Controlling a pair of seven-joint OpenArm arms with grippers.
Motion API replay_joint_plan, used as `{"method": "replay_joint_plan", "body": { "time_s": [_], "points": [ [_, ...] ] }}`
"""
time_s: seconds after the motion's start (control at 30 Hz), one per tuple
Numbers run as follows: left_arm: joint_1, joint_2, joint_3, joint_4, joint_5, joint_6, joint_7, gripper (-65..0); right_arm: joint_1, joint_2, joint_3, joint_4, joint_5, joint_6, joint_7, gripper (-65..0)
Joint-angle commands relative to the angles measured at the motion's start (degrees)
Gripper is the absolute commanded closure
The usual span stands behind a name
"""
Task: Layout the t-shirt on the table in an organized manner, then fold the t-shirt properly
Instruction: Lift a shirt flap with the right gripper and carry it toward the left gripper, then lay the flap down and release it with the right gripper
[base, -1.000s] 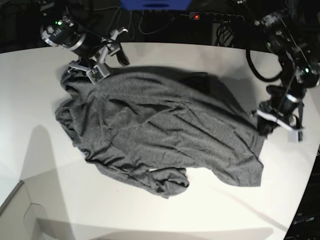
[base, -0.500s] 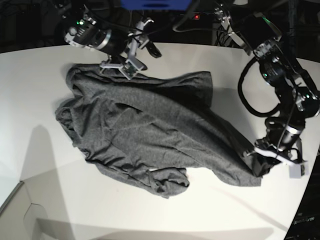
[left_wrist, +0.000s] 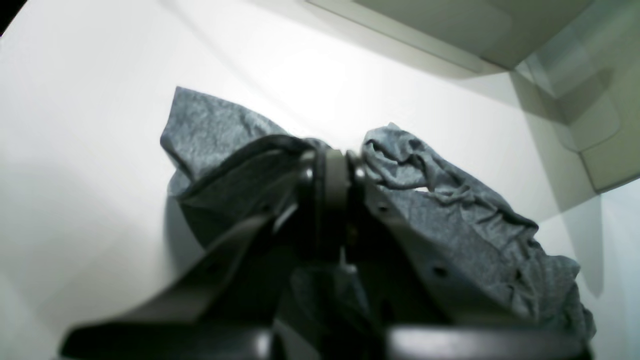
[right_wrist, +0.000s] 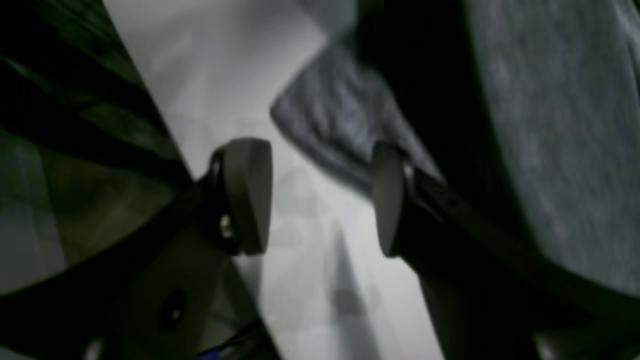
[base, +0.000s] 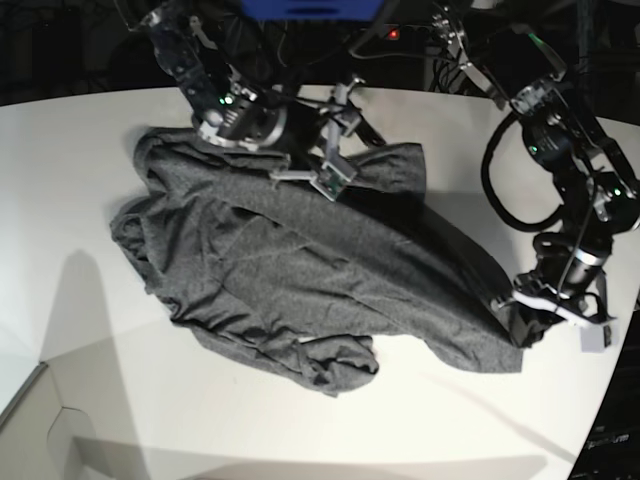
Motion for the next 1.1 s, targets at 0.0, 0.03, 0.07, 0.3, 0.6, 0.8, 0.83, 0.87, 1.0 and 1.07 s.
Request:
{"method": "replay_joint_plan", "body": {
  "time_s": [0.0, 0.03, 0.07, 0.3, 0.6, 0.8, 0.83, 0.87, 1.0, 1.07],
  "points": [
    [-0.95, -0.23, 0.0, 0.82, -0.98, -0.17, -1.24, 0.0, 1.17, -0.25, -0.98, -0.4, 0.58, 0.3, 1.91, -32.6],
    [-0.77, -0.23, 0.0, 0.82, -0.89, -0.17, -1.24, 0.0, 2.22, -0.25, -1.95, -1.81, 0.58, 0.3, 3.23, -32.6],
    [-0.68, -0.23, 0.0, 0.82, -0.63, -0.17, -1.24, 0.0, 3.28, -0.25, -2.83, -3.3, 0.58, 0.3, 4.37, -32.6],
    [0.11, -0.32, -0.09, 0.82, 0.87, -0.26, -1.24, 0.0, 6.09, -0.95, -3.53, -11.92, 0.58, 0.3, 12.11, -32.1],
    [0.28, -1.37, -1.32, 0.82, 0.52, -0.26, -1.24, 0.0, 5.65, -3.77, -6.61, -19.22, 0.58, 0.3, 15.1, -32.0],
    [0.28, -1.55, -2.55, 0.82, 0.43, -0.26, -1.16, 0.0, 5.91, -4.21, -11.89, -20.1, 0.5, 0.3, 15.71, -18.7],
    [0.28, -1.55, -2.73, 0.82, 0.43, -0.26, -1.16, 0.0, 5.91, -4.73, -11.89, -20.1, 0.5, 0.3, 15.71, -13.7],
    [0.28, -1.55, -2.91, 0.82, 0.43, -0.26, -1.16, 0.0, 5.91, -5.44, -11.89, -20.1, 0.5, 0.3, 15.71, -10.2],
    [1.96, -1.55, -2.91, 0.82, 0.43, -0.26, -1.16, 0.0, 5.91, -6.76, -11.8, -20.1, 0.58, 0.3, 15.71, -5.0],
    [2.83, -1.55, -2.91, 0.91, 0.43, -0.26, -1.16, 0.0, 5.56, -7.72, -11.89, -19.83, 0.58, 0.48, 15.71, -5.0]
  ]
}}
